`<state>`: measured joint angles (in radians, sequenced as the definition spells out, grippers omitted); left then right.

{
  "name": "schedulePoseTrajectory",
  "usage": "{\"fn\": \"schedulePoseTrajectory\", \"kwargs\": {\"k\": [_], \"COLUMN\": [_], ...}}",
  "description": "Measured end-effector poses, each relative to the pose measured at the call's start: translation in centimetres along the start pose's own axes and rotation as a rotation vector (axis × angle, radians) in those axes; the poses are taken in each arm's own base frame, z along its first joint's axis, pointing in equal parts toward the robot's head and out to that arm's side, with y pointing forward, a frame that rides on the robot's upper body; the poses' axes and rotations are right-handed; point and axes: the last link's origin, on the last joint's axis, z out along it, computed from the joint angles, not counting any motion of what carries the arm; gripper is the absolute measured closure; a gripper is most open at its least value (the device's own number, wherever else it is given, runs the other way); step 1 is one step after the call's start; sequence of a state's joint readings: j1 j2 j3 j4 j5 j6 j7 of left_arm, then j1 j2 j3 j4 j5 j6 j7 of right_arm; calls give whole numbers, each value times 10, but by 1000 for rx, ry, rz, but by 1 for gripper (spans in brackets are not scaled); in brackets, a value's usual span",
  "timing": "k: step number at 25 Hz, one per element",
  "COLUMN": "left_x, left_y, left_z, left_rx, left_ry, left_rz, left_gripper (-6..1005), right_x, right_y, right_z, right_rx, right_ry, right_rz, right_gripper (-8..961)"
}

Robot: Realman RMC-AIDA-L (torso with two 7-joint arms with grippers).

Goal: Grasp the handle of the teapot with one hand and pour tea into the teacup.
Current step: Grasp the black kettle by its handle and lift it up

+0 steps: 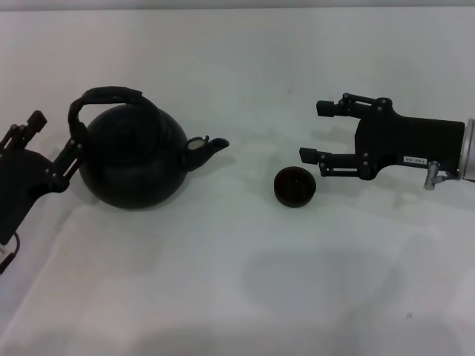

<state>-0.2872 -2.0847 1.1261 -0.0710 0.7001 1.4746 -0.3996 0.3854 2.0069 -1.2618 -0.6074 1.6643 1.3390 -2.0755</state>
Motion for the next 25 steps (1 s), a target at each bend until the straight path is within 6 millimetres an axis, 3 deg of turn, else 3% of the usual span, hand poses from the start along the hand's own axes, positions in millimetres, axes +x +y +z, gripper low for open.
{"fn": "schedulePoseTrajectory", "kwargs": {"k": [7,12,15,25], "left_x": [1,1,2,7], "left_y": [2,2,2,1], "left_z": [1,1,2,9], "left_rx": [-8,-10,-11,-29], "left_ry": [7,8,10,32], "left_rz": [6,2,1,-15], "left_gripper": [290,564,802,877], "right_x": [2,3,4,5], "right_y": [0,1,2,5], "right_z": [1,1,1,-2], "right_rx": [7,2,-2,-3], "right_ry": [4,3,3,-10], "right_rz": [2,8,9,6], "right_gripper": [104,104,105,106]}}
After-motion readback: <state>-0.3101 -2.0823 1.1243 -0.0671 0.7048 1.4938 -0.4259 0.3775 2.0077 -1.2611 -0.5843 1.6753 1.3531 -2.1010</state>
